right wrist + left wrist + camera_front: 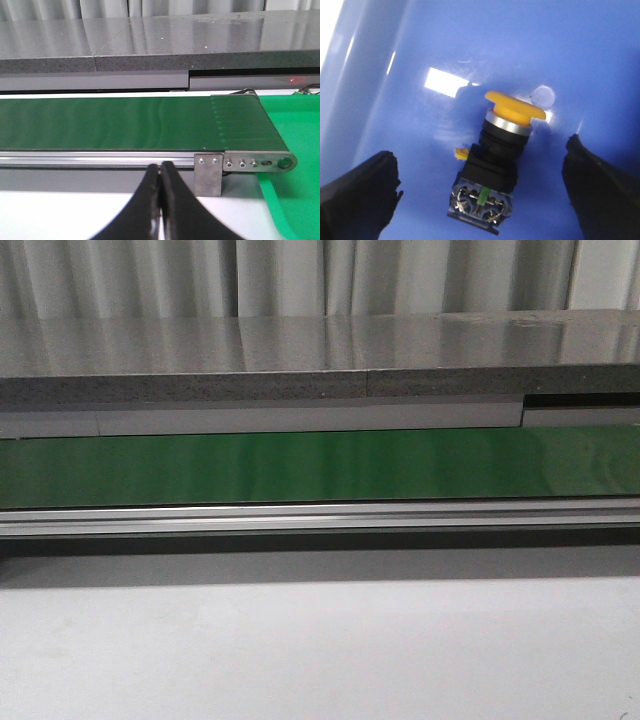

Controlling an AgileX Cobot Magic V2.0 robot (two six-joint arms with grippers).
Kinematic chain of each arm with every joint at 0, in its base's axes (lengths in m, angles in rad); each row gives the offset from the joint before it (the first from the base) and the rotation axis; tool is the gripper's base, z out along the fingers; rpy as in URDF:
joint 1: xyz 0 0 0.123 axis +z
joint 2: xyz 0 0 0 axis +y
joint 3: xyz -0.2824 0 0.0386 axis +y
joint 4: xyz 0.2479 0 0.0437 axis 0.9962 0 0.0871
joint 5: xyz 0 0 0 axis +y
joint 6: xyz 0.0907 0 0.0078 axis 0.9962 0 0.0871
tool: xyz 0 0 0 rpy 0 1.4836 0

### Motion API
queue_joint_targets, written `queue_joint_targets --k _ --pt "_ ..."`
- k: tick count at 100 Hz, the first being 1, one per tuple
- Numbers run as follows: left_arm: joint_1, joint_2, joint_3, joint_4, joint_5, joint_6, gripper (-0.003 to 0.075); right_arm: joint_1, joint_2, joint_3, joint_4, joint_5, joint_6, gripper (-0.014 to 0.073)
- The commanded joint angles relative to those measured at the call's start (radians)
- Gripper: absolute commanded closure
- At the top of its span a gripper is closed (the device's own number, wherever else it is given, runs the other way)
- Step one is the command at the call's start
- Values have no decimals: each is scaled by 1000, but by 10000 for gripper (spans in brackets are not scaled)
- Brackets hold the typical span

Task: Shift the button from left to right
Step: 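Lift the button with the left gripper and carry it over the belt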

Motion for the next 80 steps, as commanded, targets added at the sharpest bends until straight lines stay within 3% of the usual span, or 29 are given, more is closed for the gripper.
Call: queue_joint_targets --k 1,53,65,80 --pt "3 -35 -31 5 -32 -2 92 -6 -20 -15 -5 -78 -4 660" --pt "3 60 -32 7 -37 -2 115 -6 -20 -15 -5 -78 -4 660" --pt "3 61 -32 7 -37 -2 212 -6 -20 -15 -5 -78 -4 660" --pt "3 61 -32 9 -37 -2 466 -6 -20 -15 -5 -78 -4 660"
